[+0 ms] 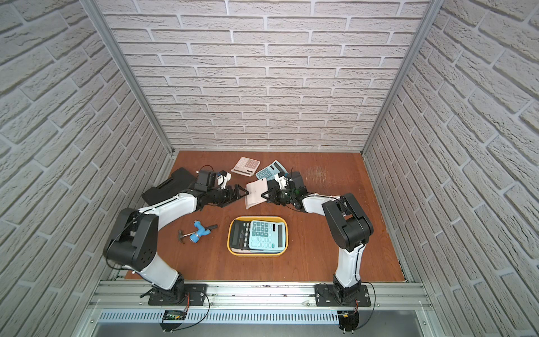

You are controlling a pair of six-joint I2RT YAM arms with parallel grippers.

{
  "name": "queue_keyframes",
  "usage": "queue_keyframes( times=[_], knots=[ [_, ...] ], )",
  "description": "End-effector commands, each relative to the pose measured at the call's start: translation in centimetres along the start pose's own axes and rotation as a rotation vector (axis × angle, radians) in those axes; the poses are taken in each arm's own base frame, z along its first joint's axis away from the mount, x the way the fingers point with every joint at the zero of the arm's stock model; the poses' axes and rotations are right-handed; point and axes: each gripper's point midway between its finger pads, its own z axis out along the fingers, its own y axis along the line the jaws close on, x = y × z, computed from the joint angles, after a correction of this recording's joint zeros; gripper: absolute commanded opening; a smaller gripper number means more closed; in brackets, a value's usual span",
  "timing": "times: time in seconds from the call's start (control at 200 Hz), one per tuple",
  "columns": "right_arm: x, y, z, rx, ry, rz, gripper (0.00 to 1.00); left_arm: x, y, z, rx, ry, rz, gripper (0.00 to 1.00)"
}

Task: Put the calculator in the storage box
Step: Pick up the calculator from the center of the board.

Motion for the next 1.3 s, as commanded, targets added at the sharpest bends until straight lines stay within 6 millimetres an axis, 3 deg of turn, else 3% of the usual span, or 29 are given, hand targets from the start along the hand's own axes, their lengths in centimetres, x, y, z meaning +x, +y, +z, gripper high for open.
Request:
queue_keyframes(
  times=[0.0,0.285,0.565,0.875,1.295],
  knots=[
    [-0.3,2.4,-2.1,0.011,-0.032,-0.169,0.03,-0.3,-0.5,-2.6,-0.018,-0.047,0.012,0.98],
    [-1.4,6.4,-7.0,0.168,-0.112,-0.524,0.03,-1.2,-2.7,-8.3,-0.032,-0.123,0.016,0.98],
    [-1.6,10.4,-10.1,0.319,-0.254,-0.916,0.03,-1.9,-3.8,-9.8,0.019,-0.124,-0.022,0.99],
    [0.5,13.0,-10.7,0.393,-0.352,-1.381,0.03,-3.0,-4.8,-10.5,0.046,-0.116,-0.019,0.98],
    [3.0,12.3,-8.5,0.552,-0.228,-1.921,0.03,-3.5,-5.9,-9.8,0.070,0.010,0.049,0.98]
  ],
)
